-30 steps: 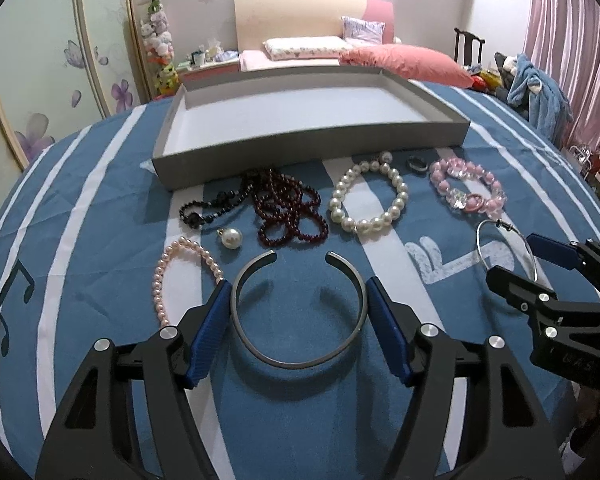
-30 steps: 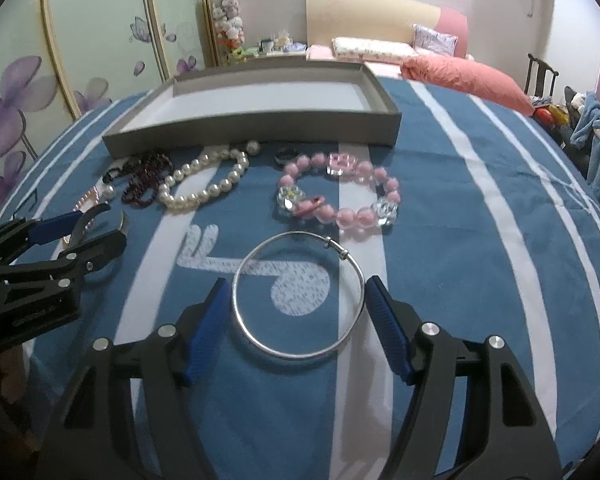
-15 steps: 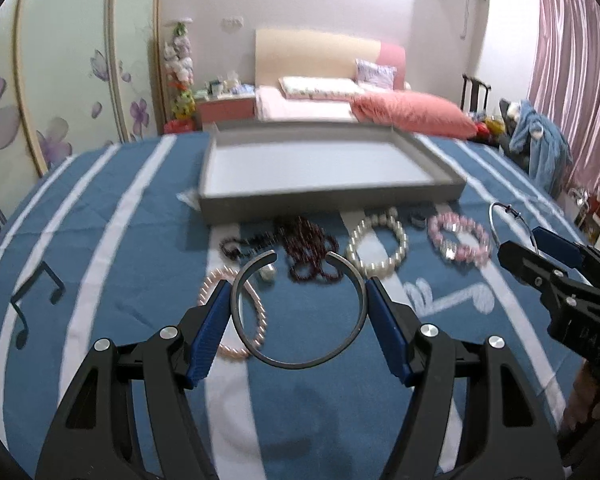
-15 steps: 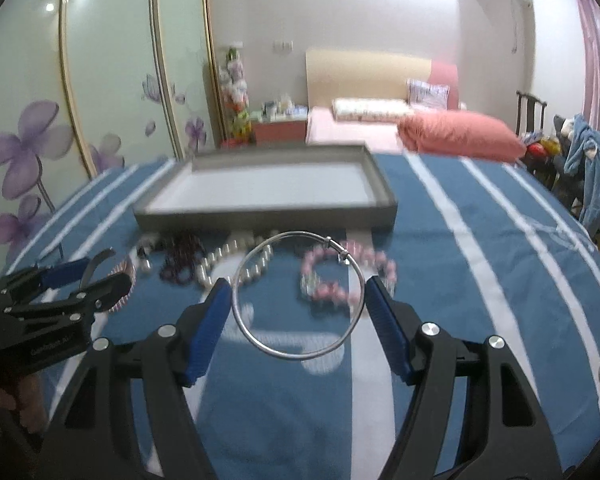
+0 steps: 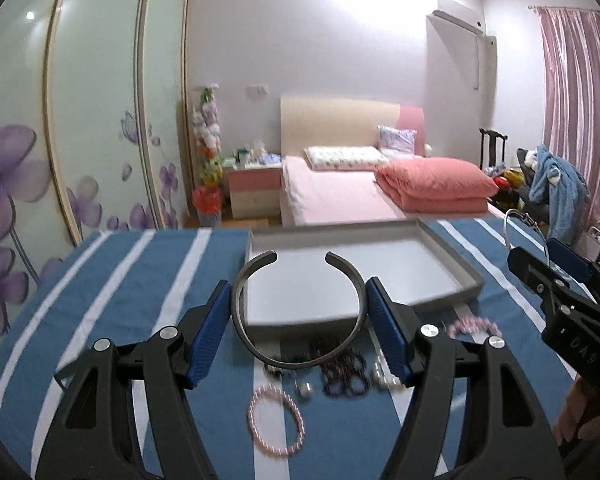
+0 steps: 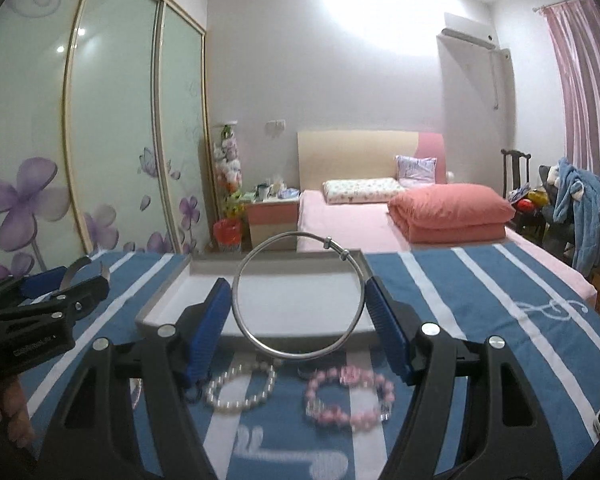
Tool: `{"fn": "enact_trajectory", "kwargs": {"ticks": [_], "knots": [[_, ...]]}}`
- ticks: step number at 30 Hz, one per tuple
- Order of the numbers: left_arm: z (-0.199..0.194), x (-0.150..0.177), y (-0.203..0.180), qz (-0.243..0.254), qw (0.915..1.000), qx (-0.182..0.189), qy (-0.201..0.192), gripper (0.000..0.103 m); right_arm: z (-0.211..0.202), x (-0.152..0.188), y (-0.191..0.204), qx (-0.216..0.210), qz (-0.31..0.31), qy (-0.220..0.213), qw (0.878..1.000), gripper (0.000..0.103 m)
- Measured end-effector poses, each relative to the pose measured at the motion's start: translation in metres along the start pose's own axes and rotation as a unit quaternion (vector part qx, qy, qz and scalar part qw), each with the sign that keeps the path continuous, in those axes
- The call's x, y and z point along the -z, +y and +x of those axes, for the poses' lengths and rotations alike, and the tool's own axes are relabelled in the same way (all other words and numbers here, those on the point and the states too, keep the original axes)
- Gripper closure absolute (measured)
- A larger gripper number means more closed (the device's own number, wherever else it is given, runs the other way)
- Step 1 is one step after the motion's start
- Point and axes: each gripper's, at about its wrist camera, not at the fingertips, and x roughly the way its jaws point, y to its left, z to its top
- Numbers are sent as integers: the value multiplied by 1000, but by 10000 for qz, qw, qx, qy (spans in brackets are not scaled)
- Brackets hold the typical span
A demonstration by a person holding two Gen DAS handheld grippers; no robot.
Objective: Organize jewelry
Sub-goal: 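Carry the silver hoop bangle into the grey tray and release it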
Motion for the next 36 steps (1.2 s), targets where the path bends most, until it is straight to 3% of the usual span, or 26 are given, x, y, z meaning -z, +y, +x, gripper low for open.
{"fn": "enact_trajectory", "kwargs": {"ticks": [14,29,36], "knots": [[55,-14,-7,-100,9998,-140,-52,35,75,-29,1,249,122,-47,9996,36],[112,-13,-8,-27,9993,-106,370,35,164,-15,5,140,160,818,9964,36],[138,-10,-6,-65,9970,18,772,35,197,0,6,31,348,1404,9895,35]]}}
